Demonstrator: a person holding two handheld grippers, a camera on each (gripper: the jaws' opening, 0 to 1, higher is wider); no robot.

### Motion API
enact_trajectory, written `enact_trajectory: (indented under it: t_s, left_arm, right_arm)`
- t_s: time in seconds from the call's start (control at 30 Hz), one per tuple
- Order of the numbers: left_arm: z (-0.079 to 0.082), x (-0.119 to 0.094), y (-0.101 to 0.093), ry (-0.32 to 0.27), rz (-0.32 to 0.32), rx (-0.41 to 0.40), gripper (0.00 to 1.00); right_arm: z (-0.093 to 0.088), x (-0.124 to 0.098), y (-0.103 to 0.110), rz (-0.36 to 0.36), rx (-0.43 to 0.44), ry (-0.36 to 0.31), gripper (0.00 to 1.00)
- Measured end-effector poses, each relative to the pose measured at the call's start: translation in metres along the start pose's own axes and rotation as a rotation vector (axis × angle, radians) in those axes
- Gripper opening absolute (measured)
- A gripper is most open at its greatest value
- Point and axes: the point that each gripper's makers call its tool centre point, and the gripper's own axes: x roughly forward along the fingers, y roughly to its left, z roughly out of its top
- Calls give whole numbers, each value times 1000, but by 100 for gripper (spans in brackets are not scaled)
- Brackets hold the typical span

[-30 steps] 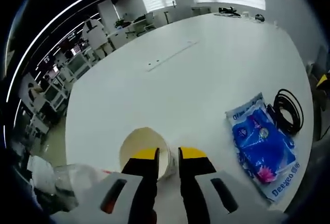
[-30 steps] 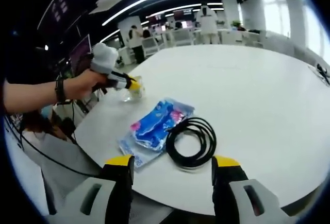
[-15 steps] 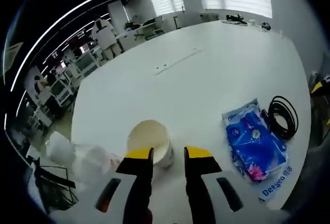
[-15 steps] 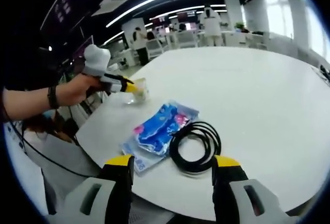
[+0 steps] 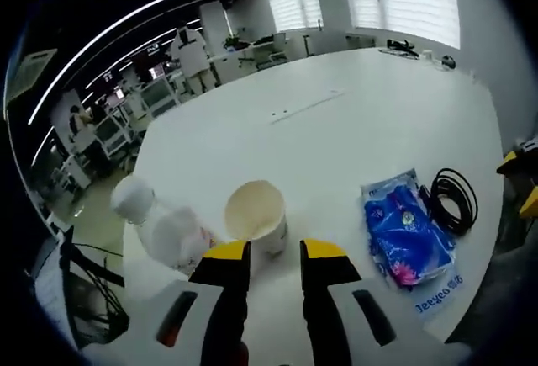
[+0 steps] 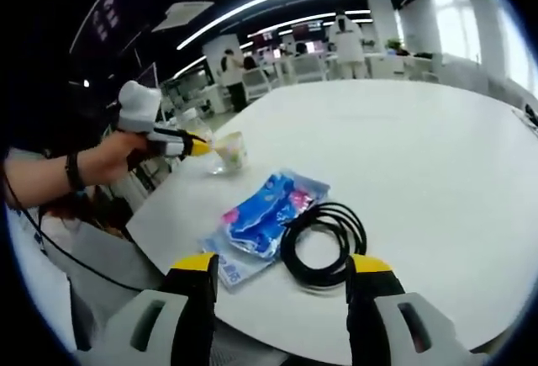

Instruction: Arrange the tabletop items into an orderly group along one side of the table until the central work area is clear of visible clutter.

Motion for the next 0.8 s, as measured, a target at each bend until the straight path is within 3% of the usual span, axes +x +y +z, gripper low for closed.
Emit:
enact_trajectory:
  t_s: [0.2,0.37,0.8]
  left_arm:
    - [-6,-10,0,-4,1,-54,22]
    - [-11,-19,-12,-8,6,-91,21]
    - [-42,-44,-30,0,8,-224,22]
  right_arm:
    - [-4,1,-3,4,18,-10,61]
    - [-6,2,-1,15,16,-4,61]
    - [-15,16,6,69,5,15,61]
